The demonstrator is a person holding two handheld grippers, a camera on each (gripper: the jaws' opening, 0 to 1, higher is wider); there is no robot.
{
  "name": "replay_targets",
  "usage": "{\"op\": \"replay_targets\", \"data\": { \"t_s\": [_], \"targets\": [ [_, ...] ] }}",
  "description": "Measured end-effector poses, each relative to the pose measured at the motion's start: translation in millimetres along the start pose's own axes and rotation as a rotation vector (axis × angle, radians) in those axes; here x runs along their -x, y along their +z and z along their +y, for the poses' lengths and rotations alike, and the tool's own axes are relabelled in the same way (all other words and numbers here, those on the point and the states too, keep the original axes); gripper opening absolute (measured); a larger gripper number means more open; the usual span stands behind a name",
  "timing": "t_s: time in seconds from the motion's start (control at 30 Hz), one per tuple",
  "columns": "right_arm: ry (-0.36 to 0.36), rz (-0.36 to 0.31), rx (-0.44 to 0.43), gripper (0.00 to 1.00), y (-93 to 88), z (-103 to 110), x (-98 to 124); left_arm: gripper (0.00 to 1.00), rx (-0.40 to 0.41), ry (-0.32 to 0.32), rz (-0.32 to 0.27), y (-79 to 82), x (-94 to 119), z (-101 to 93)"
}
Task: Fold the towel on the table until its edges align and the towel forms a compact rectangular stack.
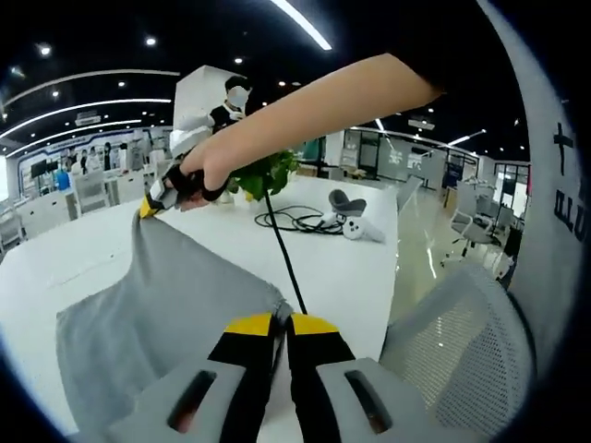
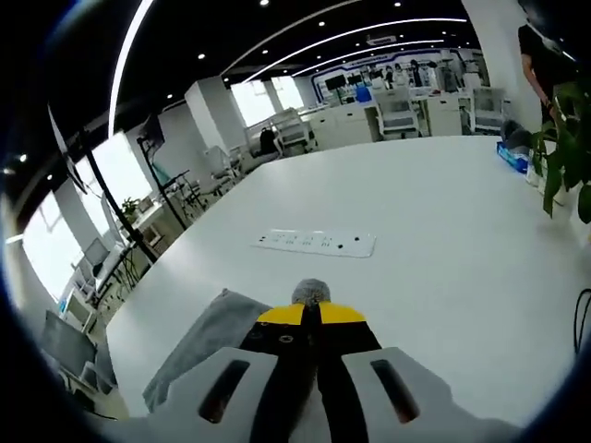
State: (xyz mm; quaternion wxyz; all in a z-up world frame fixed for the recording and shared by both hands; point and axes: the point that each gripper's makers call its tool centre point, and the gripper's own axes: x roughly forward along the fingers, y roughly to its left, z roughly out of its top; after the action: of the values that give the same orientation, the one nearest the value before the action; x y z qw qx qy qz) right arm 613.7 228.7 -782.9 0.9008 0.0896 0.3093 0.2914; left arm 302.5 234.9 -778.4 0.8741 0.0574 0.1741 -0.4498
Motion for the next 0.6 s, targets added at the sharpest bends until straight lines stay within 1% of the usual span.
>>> {"op": "replay_targets", "data": {
  "t_s": [0.07,0.17,0.3,0.43,0.6],
  "targets": [
    [0.008,-0.003,-0.023,0.01,2.3,7,-3,0.05,0.03,0.025,-0.007,-1.2,9,5.5],
    [0.021,-0.006,-0.061,0.01,5.4,19,-8,0.05,0.05,0.052,-0.012,-3.3,20,12.1],
    [0.029,-0.006,-0.074,0.01,8.1,33,-14,0.04,0.082,0.09,-0.006,-7.7,36,21.4],
    [0.043,-0.014,-0.106,0.01,13.4,48,-22,0.04,0.131,0.138,-0.012,-10.4,51,31.3],
    [0.051,-0.016,-0.105,0.01,13.8,76,-27,0.03,0.19,0.182,-0.017,-17.2,68,43.0]
  ]
}}
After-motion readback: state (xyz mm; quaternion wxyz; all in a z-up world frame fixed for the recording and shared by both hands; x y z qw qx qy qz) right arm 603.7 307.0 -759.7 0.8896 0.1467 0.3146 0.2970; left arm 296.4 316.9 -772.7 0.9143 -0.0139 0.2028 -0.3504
